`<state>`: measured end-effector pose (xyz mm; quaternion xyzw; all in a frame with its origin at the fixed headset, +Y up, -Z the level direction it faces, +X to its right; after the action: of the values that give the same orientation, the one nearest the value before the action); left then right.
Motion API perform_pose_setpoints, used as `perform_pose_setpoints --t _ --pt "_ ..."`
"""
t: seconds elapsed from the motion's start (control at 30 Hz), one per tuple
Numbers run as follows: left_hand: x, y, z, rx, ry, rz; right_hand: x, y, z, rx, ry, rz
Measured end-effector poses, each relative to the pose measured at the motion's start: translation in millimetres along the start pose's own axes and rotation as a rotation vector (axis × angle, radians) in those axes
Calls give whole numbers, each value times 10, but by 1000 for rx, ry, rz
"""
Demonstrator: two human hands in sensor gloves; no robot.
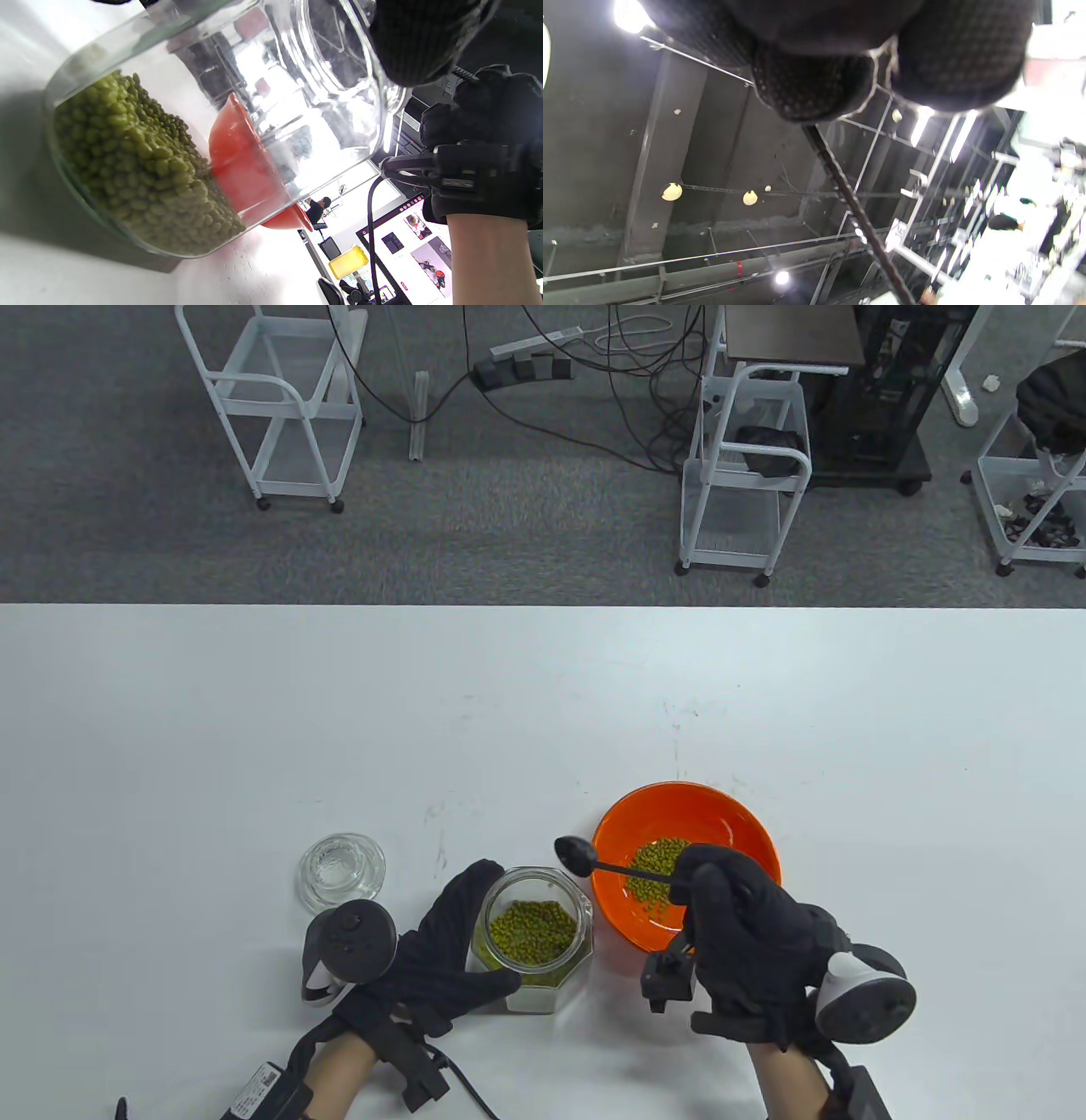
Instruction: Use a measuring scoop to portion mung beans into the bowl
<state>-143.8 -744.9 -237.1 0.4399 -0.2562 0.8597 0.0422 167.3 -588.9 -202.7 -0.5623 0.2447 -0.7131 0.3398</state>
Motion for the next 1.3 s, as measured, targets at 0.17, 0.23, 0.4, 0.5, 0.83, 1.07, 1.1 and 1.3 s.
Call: perform_pose_setpoints --t 0.17,0.23,0.4,0.5,0.83,1.07,1.1,1.3 --pt "0 0 0 0 0 0 123 114 -381 28 -187 -57" --pt "0 0 0 0 0 0 191 171 -539 98 -275 -76" --pt "0 0 0 0 0 0 327 224 -850 265 -431 -80" --pt "0 0 0 0 0 0 371 234 -945 328 -479 -95" --pt "1 -1 3 1 2 -2 443 426 -1032 268 -521 -346" --pt "1 2 2 -1 1 -2 481 537 -1024 222 -528 -481" --pt "2 2 3 -1 1 -2 487 540 -1026 223 -522 -485" --pt "2 3 1 -2 -1 -2 553 536 -1069 230 -474 -530"
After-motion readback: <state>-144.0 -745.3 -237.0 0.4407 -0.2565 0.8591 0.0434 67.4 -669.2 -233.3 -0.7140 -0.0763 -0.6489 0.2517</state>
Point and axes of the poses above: the tracker on the back of each hand, its own y axis roughly to the little-finger side, its own x axis roughly from the fingertips to the wrist, z = x × y, the point moved 5 cm from there along -x, roughly from the wrist to the fingertips, and after that the axes turned 3 degrees about z, right-handed, at the moved point
